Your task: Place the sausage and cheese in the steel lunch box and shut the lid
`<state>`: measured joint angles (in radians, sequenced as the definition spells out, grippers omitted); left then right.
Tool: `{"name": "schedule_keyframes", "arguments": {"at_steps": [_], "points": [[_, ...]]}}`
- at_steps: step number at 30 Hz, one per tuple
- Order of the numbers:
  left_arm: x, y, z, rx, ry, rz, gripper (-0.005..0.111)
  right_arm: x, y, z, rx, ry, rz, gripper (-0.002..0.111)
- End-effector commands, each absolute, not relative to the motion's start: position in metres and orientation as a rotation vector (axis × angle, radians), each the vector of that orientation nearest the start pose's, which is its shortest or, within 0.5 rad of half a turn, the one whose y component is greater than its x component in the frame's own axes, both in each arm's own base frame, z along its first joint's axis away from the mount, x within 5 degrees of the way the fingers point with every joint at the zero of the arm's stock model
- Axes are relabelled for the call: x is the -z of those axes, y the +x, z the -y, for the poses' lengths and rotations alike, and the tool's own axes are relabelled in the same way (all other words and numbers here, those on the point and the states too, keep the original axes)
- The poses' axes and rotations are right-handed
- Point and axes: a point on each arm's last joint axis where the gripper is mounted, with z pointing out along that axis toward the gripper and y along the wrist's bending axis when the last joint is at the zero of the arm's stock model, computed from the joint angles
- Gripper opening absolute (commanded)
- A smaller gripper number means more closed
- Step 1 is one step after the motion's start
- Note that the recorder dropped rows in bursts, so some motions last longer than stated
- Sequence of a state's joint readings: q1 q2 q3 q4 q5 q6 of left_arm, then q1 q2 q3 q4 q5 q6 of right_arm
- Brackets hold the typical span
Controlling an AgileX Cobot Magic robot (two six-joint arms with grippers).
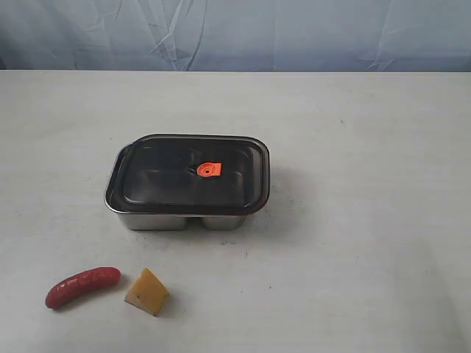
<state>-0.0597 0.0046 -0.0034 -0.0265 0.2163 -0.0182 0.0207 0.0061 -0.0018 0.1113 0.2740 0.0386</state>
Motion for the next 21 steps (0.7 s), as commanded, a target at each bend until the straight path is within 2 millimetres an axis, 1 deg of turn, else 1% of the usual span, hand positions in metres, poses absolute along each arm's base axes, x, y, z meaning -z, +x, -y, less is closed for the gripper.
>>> {"name": "schedule_keyframes", "arguments": {"at_steps": [1, 3, 4, 7, 9, 11, 13, 14, 15, 17, 19, 20, 21], "points": [[-0.194, 0.056, 0.004, 0.084, 0.021, -1.693, 0.0, -0.213, 0.056, -0.001, -0.613, 0.529, -1.419, 0.0], [-0.194, 0.056, 0.004, 0.084, 0.021, -1.693, 0.0, -0.217, 0.056, 0.003, -0.805, 0.736, -1.298, 0.0], [-0.194, 0.056, 0.004, 0.084, 0.021, -1.693, 0.0, -0.219, 0.055, 0.002, -0.845, 0.762, -1.289, 0.0], [-0.194, 0.056, 0.004, 0.084, 0.021, -1.693, 0.0, -0.23, 0.052, -0.009, -0.933, 0.713, -1.382, 0.0], [-0.194, 0.056, 0.004, 0.084, 0.021, -1.693, 0.0, -0.24, 0.049, -0.014, -0.998, 0.692, -1.408, 0.0], [-0.194, 0.056, 0.004, 0.084, 0.021, -1.693, 0.0, -0.251, 0.046, -0.013, -1.006, 0.682, -1.365, 0.0], [-0.194, 0.056, 0.004, 0.084, 0.021, -1.693, 0.0, -0.269, 0.041, -0.01, -0.974, 0.644, -1.284, 0.0], [-0.194, 0.056, 0.004, 0.084, 0.021, -1.693, 0.0, -0.278, 0.041, -0.009, -0.979, 0.642, -1.269, 0.0], [-0.194, 0.056, 0.004, 0.084, 0.021, -1.693, 0.0, -0.281, 0.044, -0.01, -0.978, 0.652, -1.285, 0.0], [-0.194, 0.056, 0.004, 0.084, 0.021, -1.693, 0.0, -0.288, 0.059, -0.012, -0.93, 0.642, -1.397, 0.0], [-0.194, 0.056, 0.004, 0.084, 0.021, -1.693, 0.0, -0.297, 0.087, -0.022, -0.851, 0.535, -1.625, 0.0], [-0.194, 0.056, 0.004, 0.084, 0.021, -1.693, 0.0, -0.304, 0.114, -0.032, -0.833, 0.444, -1.79, 0.0], [-0.194, 0.056, 0.004, 0.084, 0.021, -1.693, 0.0, -0.315, 0.135, -0.044, -0.84, 0.262, -1.906, 0.0]]}}
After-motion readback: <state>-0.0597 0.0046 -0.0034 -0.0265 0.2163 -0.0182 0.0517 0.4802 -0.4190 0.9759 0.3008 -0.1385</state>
